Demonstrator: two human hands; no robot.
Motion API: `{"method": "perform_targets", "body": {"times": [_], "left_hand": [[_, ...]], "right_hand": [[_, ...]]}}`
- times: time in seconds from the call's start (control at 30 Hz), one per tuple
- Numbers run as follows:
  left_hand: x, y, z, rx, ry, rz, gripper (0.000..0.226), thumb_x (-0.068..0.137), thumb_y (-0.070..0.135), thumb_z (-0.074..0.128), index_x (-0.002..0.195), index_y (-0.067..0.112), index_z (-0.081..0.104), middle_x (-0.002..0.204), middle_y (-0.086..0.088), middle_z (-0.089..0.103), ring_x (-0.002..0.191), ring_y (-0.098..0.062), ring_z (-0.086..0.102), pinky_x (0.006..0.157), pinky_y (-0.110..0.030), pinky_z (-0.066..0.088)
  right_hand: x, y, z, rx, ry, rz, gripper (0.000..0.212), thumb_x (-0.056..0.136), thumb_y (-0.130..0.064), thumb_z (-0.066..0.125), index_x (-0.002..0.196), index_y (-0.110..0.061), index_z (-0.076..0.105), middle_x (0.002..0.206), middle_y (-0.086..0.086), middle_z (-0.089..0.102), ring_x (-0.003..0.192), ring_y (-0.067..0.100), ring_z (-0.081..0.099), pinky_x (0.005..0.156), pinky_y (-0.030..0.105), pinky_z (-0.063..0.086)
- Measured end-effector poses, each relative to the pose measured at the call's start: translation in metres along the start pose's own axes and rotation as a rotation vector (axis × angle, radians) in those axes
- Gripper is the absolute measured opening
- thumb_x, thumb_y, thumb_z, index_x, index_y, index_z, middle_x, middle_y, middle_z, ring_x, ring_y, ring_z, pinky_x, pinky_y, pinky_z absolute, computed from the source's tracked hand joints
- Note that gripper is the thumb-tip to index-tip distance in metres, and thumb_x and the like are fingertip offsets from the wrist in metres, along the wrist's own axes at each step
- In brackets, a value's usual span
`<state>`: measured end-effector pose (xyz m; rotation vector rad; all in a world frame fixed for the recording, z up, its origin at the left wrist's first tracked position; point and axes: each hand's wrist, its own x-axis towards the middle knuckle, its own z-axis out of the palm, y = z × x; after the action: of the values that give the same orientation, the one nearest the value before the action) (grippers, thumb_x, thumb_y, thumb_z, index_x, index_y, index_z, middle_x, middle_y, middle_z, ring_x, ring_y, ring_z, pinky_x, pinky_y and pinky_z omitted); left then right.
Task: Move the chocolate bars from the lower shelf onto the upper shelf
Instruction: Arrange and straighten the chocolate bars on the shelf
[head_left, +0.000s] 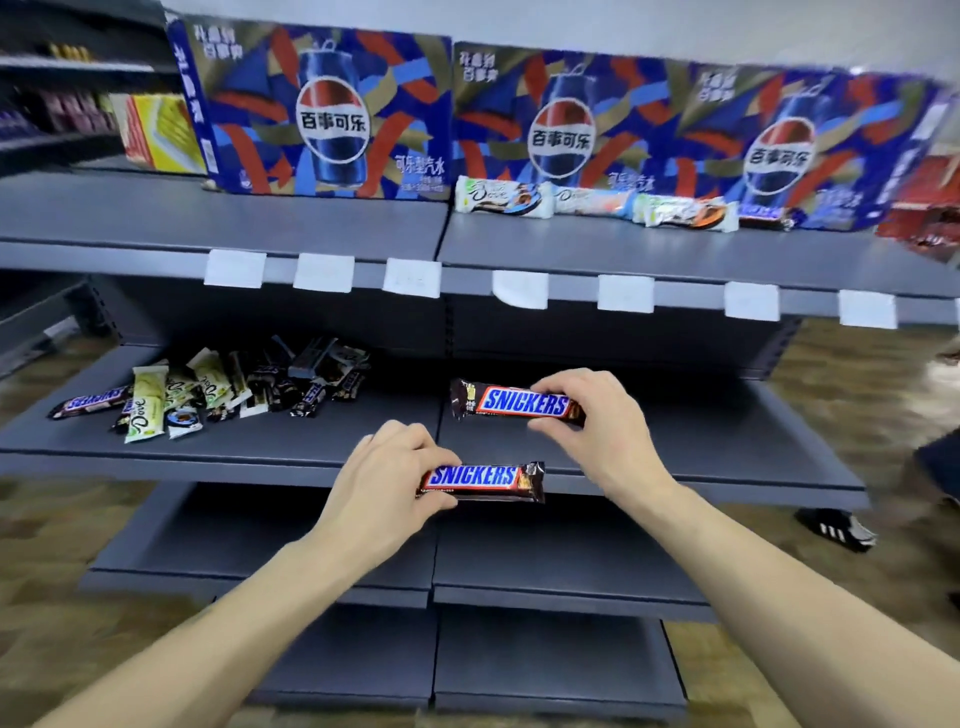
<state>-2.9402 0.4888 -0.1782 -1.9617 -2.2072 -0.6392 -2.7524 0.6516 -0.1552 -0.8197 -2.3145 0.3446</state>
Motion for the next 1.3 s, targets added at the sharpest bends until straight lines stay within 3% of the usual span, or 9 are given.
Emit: {"method": "perform_targets", "body": {"times": [0.2, 0.43, 0.6, 0.8, 1.0, 1.3], "left_hand": [[0.013, 0.063, -0.028, 0.012, 0.094, 0.06, 0.038, 0.077, 0.048, 0.073, 0.112, 0.036, 0.066, 0.096, 0.018, 0.053, 0.094, -0.007, 0.043, 0.085, -0.026, 0.037], [0.038, 0.104, -0.047, 0.051, 0.152, 0.118, 0.036, 0.075, 0.044, 0.076, 0.109, 0.036, 0.068, 0.094, 0.017, 0.054, 0.086, -0.008, 0.044, 0.077, -0.024, 0.033], [0.073, 0.127, -0.059, 0.047, 0.206, 0.175, 0.031, 0.076, 0.042, 0.075, 0.106, 0.037, 0.068, 0.093, 0.016, 0.055, 0.086, -0.011, 0.05, 0.076, -0.031, 0.045], [0.134, 0.148, -0.065, 0.046, 0.285, 0.211, 0.032, 0.079, 0.038, 0.072, 0.109, 0.031, 0.067, 0.101, 0.014, 0.057, 0.092, -0.013, 0.05, 0.078, -0.034, 0.046], [0.199, 0.165, -0.059, 0.028, 0.346, 0.22, 0.028, 0.08, 0.036, 0.069, 0.108, 0.034, 0.067, 0.099, 0.016, 0.056, 0.093, -0.009, 0.048, 0.073, -0.025, 0.035], [0.287, 0.199, -0.035, 0.029, 0.302, 0.219, 0.031, 0.078, 0.033, 0.069, 0.109, 0.032, 0.068, 0.102, 0.014, 0.061, 0.1, -0.01, 0.05, 0.078, -0.026, 0.04]], "right_hand": [[-0.015, 0.017, -0.079, -0.023, 0.048, -0.016, 0.033, 0.08, -0.03, 0.078, 0.11, -0.032, 0.066, 0.105, -0.019, 0.063, 0.103, 0.006, 0.048, 0.087, 0.025, 0.042], [-0.009, 0.047, -0.143, -0.078, 0.138, -0.001, 0.034, 0.079, -0.026, 0.079, 0.111, -0.03, 0.068, 0.099, -0.019, 0.06, 0.101, 0.009, 0.052, 0.083, 0.02, 0.035], [0.006, 0.07, -0.179, -0.118, 0.196, 0.043, 0.034, 0.08, -0.027, 0.078, 0.112, -0.028, 0.069, 0.106, -0.011, 0.067, 0.1, 0.012, 0.054, 0.081, 0.02, 0.034], [0.034, 0.102, -0.208, -0.128, 0.239, 0.085, 0.031, 0.079, -0.027, 0.076, 0.11, -0.029, 0.07, 0.1, -0.015, 0.066, 0.096, 0.007, 0.055, 0.078, 0.019, 0.035], [0.081, 0.143, -0.227, -0.168, 0.215, 0.083, 0.029, 0.08, -0.028, 0.076, 0.108, -0.029, 0.069, 0.101, -0.011, 0.068, 0.096, 0.01, 0.058, 0.079, 0.027, 0.049], [0.131, 0.215, -0.251, -0.18, 0.163, 0.159, 0.03, 0.077, -0.03, 0.08, 0.105, -0.028, 0.071, 0.104, -0.006, 0.07, 0.092, 0.013, 0.061, 0.082, 0.037, 0.052]]}}
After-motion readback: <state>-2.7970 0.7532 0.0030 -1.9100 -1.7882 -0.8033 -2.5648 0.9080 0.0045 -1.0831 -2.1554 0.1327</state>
